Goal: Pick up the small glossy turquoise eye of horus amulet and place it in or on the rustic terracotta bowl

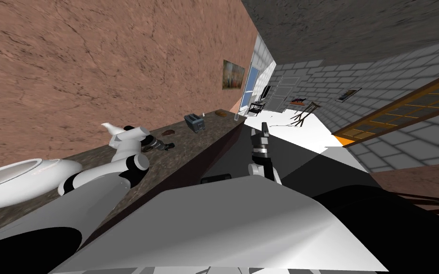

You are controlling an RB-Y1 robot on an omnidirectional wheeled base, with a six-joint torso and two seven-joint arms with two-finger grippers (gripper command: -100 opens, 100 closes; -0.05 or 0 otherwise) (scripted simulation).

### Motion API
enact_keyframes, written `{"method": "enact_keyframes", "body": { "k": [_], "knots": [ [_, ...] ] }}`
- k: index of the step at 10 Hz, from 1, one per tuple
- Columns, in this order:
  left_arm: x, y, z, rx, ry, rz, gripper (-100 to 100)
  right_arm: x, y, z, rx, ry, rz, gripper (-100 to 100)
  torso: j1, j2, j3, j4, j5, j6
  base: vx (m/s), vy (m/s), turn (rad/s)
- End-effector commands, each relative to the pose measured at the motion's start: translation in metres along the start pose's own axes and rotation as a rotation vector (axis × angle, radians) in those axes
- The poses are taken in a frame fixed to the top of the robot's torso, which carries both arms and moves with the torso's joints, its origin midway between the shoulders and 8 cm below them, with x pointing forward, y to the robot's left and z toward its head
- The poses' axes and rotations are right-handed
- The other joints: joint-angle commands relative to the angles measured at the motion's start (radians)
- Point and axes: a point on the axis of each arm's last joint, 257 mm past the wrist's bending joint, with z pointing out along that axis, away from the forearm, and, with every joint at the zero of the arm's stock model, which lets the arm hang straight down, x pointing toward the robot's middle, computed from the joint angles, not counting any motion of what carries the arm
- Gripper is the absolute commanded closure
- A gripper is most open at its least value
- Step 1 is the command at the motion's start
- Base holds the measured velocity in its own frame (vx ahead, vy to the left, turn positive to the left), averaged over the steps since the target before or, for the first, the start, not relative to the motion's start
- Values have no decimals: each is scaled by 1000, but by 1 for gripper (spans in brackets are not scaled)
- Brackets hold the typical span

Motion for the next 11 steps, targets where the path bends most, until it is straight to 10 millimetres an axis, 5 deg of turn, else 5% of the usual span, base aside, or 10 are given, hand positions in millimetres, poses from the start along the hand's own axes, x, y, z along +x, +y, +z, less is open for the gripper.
{"method": "enact_keyframes", "body": {
  "k": [1, 11],
  "knots": [
    [-1, -9, 2, 31, 5, -1, 100, 0, 0, 0, 0, 0, 0, 0, 0, 0, 0, 0, 0, 0, -30, 10, 20],
    [-16, -70, -3, 265, 19, -5, 100, 0, 0, 0, 0, 0, 0, 0, -2, 1, 1, 2, -2, 1, -22, 10, 11]
  ]
}}
